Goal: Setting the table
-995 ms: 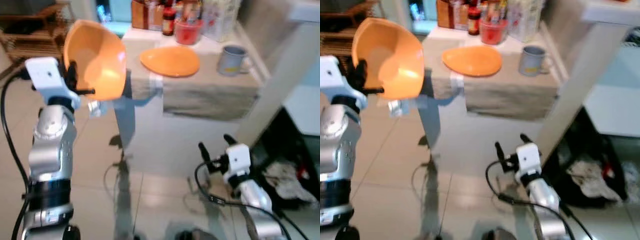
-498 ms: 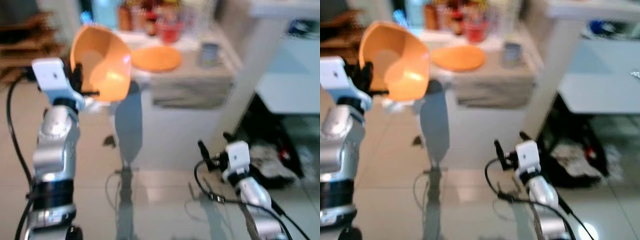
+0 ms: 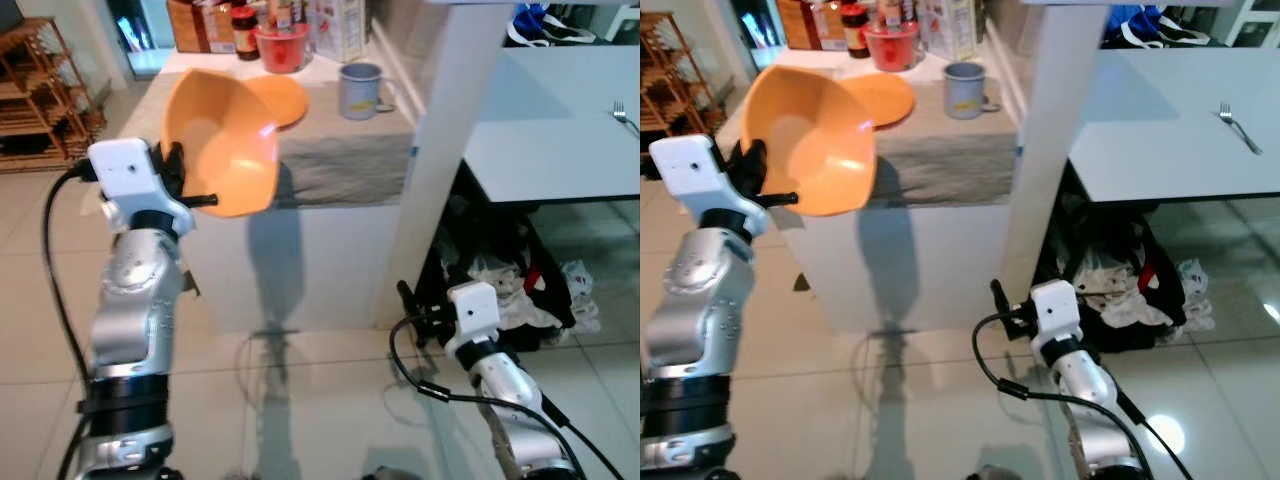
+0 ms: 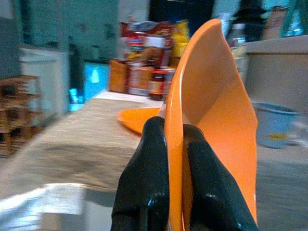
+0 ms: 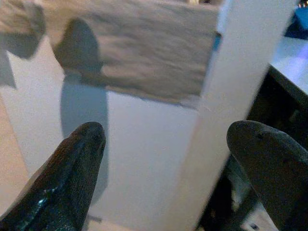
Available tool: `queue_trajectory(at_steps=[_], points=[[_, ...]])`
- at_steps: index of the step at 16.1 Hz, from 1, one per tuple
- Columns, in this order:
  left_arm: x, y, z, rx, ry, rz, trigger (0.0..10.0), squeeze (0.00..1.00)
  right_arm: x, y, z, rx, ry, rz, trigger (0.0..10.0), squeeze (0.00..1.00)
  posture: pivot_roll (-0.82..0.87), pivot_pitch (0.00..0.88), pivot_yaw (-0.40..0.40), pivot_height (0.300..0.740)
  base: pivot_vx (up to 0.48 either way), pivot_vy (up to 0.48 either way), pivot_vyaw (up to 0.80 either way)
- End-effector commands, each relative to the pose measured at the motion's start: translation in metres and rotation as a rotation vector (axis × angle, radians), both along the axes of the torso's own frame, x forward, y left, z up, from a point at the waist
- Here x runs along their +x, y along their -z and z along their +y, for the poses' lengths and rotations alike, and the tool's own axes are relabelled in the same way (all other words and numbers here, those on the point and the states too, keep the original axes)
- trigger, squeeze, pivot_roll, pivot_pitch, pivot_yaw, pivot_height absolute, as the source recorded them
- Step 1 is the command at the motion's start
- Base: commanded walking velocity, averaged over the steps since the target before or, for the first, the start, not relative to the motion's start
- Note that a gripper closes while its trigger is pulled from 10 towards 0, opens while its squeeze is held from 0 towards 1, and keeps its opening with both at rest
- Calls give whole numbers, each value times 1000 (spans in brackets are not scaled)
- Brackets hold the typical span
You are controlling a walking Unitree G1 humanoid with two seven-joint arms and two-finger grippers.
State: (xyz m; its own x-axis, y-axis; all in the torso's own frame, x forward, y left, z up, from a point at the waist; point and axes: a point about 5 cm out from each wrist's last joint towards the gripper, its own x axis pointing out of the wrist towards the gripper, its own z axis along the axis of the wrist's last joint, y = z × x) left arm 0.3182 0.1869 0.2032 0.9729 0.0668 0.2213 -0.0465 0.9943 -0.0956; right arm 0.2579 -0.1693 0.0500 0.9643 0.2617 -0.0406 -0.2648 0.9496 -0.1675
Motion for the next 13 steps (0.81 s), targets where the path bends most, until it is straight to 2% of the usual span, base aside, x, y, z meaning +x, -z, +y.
queue_trajectory(at_steps=[1,8,13], points=[[-1,-14,-1,18,1,-56,0,0,2,-3,3,5,-10,-16,10000,0,-97,0,27,736,0,-461,0],[3,-3,-9,34,17,-5,0,0,2,-12,10,18,-11,-47,10000,0,-102,0,38,736,0,-447,0],[3,-3,-15,16,14,-3,0,0,-2,-19,13,13,-6,-55,10000,0,-111,0,40,736,242,-412,88]])
